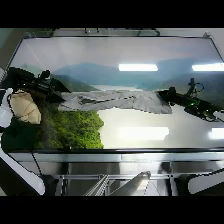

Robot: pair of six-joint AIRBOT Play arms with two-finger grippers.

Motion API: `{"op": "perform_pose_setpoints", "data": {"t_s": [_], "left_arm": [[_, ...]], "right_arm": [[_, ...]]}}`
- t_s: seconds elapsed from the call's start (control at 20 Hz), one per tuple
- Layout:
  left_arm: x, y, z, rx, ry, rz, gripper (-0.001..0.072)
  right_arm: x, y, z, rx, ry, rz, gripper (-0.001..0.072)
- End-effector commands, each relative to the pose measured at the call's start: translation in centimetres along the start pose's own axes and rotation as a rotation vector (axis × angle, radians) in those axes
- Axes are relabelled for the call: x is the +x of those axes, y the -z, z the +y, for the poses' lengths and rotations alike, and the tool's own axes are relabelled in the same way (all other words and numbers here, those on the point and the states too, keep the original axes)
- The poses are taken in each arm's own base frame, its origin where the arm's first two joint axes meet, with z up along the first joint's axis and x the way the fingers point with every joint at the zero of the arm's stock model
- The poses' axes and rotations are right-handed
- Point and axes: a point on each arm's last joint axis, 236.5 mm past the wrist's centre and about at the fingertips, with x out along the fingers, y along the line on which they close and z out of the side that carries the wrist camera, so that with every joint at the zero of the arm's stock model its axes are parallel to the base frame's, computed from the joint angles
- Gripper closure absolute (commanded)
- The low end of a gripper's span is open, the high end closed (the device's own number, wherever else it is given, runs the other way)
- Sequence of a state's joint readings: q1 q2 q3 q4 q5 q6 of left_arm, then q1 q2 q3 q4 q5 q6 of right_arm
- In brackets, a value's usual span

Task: Fold the shirts.

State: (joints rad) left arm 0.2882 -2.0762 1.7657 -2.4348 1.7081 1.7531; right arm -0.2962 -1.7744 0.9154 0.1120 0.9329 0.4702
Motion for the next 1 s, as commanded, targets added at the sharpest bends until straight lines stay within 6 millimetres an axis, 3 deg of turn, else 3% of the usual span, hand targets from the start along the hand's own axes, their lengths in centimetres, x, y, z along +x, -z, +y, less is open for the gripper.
{"op": "perform_pose_setpoints", "data": {"t_s": [0.0, 0.05, 0.1, 0.2, 0.4, 0.45, 0.5, 0.6, 0.65, 0.85, 0.95], "left_arm": [[-1.1, 0.1, -0.6, -0.006, 0.002, 0.004, 0.0011], [-1.3, 0.5, -0.8, -0.005, 0.003, 0.019, 0.0011], [-1.5, 1.1, -1.0, 0.001, 0.006, 0.044, 0.0011], [-1.9, 1.7, -1.5, 0.012, 0.006, 0.06, 0.0011], [-3.1, 1.4, -3.2, 0.055, -0.013, -0.007, 0.0014], [-3.4, 1.2, -3.7, 0.068, -0.018, -0.031, 0.0016], [-3.8, 1.2, -4.2, 0.079, -0.024, -0.049, 0.0151], [-4.4, 1.0, -4.9, 0.096, -0.031, -0.083, 0.0607], [-4.6, 0.8, -5.1, 0.102, -0.034, -0.097, 0.0705], [-4.7, 1.5, -6.6, 0.136, -0.045, -0.099, 0.0707], [-4.5, 1.8, -7.3, 0.153, -0.05, -0.095, 0.0706]], "right_arm": [[-0.1, 0.3, 0.1, -0.035, 0.01, 0.022, 0.0674], [-0.4, 0.2, 0.9, -0.058, -0.008, 0.032, 0.054], [-1.1, -0.1, 1.8, -0.097, -0.029, 0.047, 0.0485], [-3.8, -1.7, 2.9, -0.152, -0.011, 0.075, 0.0483], [-11.8, -5.7, -1.1, -0.201, 0.359, 0.125, 0.0037], [-12.9, -5.7, -2.2, -0.194, 0.428, 0.154, 0.0014], [-13.2, -5.2, -2.9, -0.182, 0.454, 0.179, 0.0013], [-11.9, -3.5, -3.2, -0.147, 0.423, 0.24, 0.0013], [-11.1, -2.4, -3.5, -0.132, 0.41, 0.28, 0.0013], [-6.6, 2.0, -3.8, -0.075, 0.344, 0.415, 0.0013], [-4.3, 3.5, -2.9, -0.036, 0.29, 0.441, 0.0014]]}}
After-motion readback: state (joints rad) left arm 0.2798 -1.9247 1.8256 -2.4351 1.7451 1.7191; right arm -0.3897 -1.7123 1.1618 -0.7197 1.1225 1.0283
